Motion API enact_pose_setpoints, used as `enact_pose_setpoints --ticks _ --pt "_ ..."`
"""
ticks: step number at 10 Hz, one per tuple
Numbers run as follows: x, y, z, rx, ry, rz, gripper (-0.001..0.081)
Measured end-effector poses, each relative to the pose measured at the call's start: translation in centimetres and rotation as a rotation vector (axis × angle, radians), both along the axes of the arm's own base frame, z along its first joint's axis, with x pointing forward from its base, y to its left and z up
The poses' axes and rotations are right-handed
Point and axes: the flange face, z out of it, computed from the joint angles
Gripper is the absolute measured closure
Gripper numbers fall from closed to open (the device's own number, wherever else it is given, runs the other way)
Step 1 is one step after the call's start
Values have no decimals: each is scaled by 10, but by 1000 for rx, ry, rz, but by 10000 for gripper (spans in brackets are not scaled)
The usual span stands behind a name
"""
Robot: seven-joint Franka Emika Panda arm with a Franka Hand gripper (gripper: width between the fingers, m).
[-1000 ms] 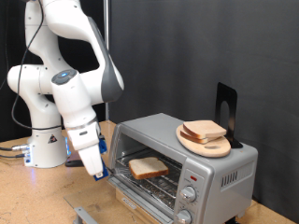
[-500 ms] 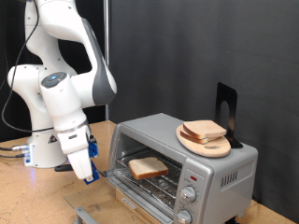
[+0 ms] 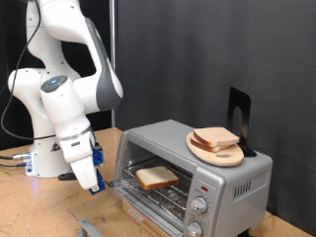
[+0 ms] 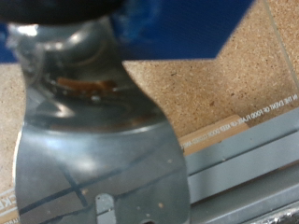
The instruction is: Make a piece of toast with the oven
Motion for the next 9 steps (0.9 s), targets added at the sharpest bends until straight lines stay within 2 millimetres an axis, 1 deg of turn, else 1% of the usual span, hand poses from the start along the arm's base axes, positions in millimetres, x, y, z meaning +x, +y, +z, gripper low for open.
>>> enact_pose_setpoints --ticks 5,9 --pt "2 16 0 22 -9 -8 408" --pt "4 31 2 39 -17 -8 411"
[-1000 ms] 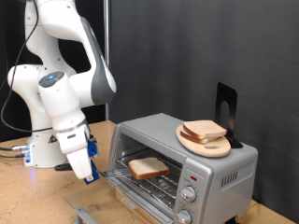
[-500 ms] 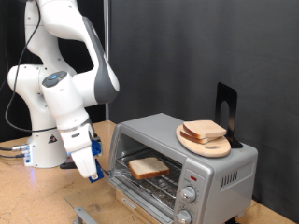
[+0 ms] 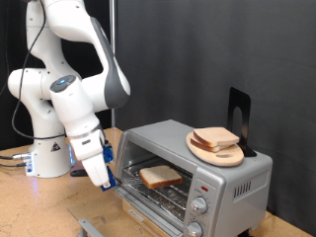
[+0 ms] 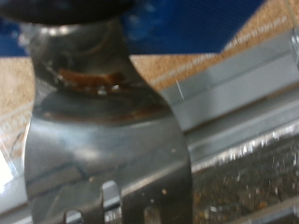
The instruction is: Make a piece of toast with the oven
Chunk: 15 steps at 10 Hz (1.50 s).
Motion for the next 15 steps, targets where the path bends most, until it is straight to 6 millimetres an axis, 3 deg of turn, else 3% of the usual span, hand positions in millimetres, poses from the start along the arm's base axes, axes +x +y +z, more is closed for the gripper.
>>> enact_pose_setpoints --ticks 5,8,12,15 --pt "3 25 8 9 -10 -4 411" --pt "-1 19 6 -4 -3 11 411" --pt "-16 -32 -3 -9 58 43 411" --pt "-18 -77 7 73 84 18 411"
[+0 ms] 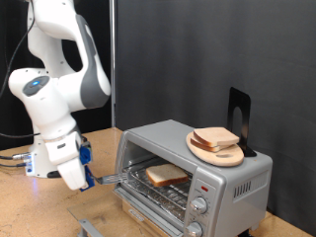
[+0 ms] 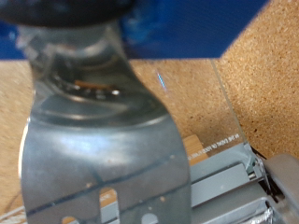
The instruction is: Make a piece of toast with the oven
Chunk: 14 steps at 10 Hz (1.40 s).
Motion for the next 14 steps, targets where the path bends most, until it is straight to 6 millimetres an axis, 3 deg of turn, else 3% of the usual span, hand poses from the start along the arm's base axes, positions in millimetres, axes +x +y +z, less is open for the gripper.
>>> enact_pose_setpoints --ticks 2,5,8,11,14 --pt "4 -22 7 73 19 -44 411" --pt "5 -20 13 123 20 -53 411" --pt "11 -28 58 307 -31 -80 411" --pt "16 -29 103 358 -60 -83 411" --pt "18 -22 130 356 -76 -84 411"
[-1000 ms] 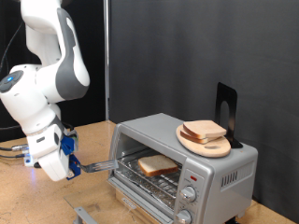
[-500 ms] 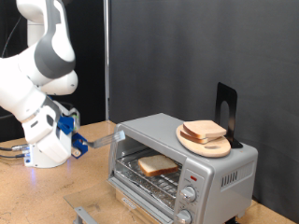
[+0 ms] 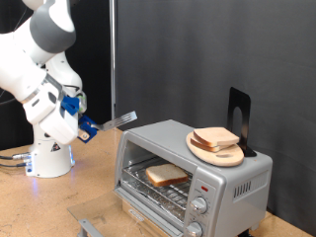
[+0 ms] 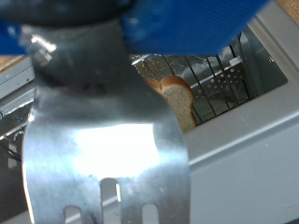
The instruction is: Make a piece of toast with the oven
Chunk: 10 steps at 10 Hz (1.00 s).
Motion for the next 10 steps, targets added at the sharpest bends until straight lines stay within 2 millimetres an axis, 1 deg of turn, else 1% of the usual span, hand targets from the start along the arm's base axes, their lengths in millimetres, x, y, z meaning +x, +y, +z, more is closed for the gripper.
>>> enact_pose_setpoints --ticks 1,3,4,5,7,10 --pt "0 2 4 3 2 6 411" --pt "-2 4 1 -19 18 28 411" --pt "0 11 1 -33 25 55 411" --pt "3 23 3 -37 24 81 411" --pt "8 53 17 -18 -3 96 411" --pt "9 102 32 -42 -10 88 411"
